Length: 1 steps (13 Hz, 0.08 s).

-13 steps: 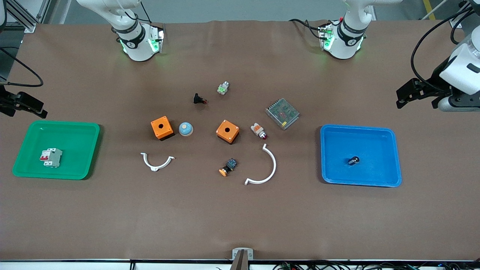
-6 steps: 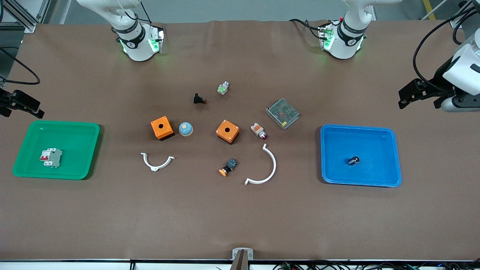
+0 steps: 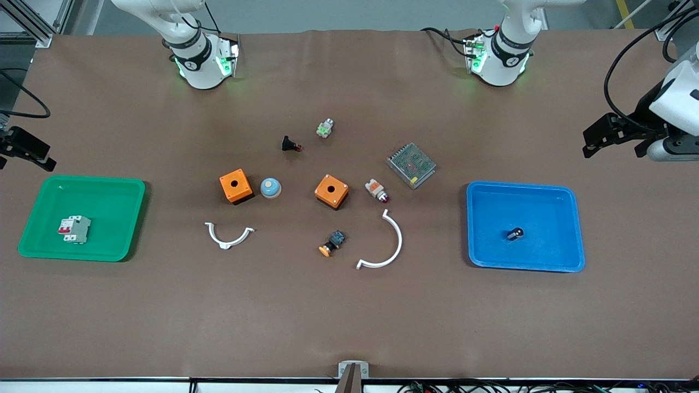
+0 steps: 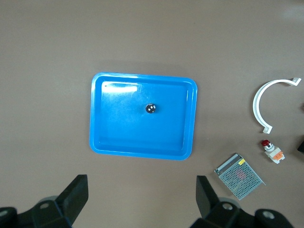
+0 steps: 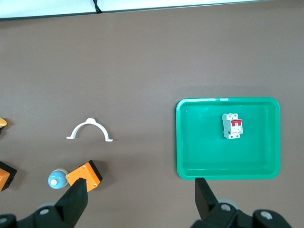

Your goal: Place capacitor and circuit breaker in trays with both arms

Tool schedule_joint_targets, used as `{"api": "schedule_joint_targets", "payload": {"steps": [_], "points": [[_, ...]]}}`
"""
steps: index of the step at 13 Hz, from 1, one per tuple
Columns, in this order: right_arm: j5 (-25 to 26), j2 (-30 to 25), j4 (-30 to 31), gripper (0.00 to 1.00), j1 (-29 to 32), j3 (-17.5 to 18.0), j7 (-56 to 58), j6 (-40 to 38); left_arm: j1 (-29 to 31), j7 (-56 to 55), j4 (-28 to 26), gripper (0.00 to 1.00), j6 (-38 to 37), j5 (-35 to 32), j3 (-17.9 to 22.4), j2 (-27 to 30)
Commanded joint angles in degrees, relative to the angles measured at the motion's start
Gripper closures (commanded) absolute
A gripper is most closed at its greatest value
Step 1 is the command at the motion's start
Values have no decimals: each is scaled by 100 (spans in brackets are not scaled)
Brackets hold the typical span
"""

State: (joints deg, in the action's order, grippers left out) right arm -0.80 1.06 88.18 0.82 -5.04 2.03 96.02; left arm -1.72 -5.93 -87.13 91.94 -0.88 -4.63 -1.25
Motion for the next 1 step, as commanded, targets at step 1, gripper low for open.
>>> {"api": "schedule_joint_targets", "payload": {"steps": [1], "points": [[-78, -36, -64, 0, -20, -24, 17, -170, 14, 57, 29, 0, -115, 8, -11, -7]]}}
